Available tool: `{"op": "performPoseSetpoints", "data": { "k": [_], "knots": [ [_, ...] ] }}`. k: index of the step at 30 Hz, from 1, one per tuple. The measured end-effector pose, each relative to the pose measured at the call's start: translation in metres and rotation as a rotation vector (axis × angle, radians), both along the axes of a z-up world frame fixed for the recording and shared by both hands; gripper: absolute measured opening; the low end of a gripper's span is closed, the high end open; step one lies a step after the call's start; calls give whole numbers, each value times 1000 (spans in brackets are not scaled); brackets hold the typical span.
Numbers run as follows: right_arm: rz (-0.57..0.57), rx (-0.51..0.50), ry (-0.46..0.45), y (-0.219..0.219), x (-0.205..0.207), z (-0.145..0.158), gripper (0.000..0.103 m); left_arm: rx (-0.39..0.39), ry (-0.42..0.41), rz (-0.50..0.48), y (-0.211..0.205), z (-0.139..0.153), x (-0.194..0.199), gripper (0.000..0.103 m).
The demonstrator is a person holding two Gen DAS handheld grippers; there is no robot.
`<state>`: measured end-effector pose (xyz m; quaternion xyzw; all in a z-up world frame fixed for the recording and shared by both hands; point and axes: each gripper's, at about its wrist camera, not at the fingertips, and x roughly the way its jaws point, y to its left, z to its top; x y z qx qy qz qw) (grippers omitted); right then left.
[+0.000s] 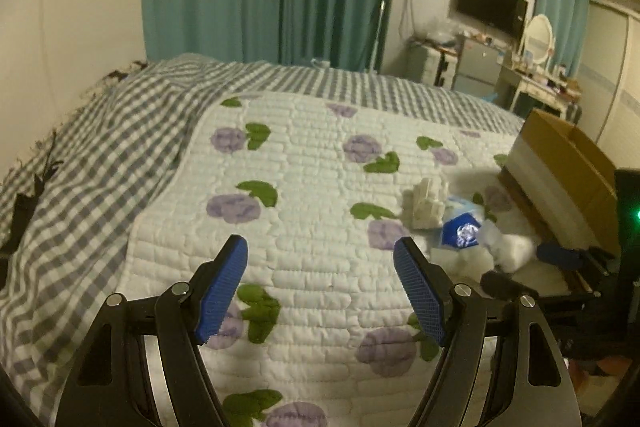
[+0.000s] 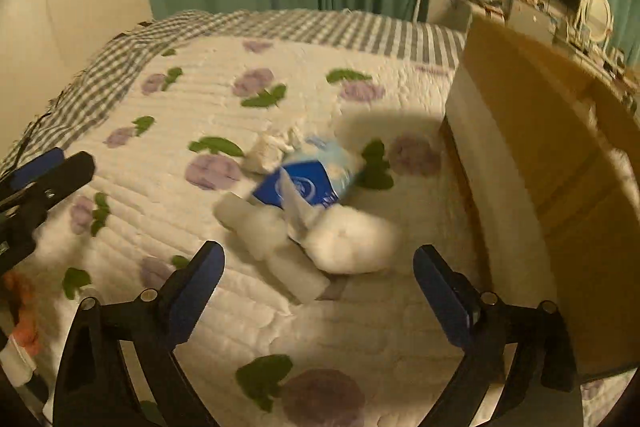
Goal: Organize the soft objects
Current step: 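Return to the bed and grasp the second white sock with the left gripper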
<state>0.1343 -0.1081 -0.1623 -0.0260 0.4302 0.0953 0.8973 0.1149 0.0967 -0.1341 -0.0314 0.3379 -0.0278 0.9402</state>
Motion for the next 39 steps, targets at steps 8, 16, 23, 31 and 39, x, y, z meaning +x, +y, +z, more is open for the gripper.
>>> {"op": "performPoseSetpoints", "data": {
  "k": [8,16,23,31,39],
  "knots": [
    [-49,102,26,-15,13,-9,76,17,34,-52,-20,-8,0,77],
    [-57,203,24,-27,12,-3,34,32,53,-76,-37,-13,-1,77],
    [-58,233,3,-40,0,6,20,45,52,-117,-57,-13,-7,77],
    [-51,217,-81,-40,-13,31,19,-31,91,-198,-87,-19,1,74],
    [-88,223,-53,-46,-6,20,19,-80,146,-226,-109,-43,29,73]
  ]
}}
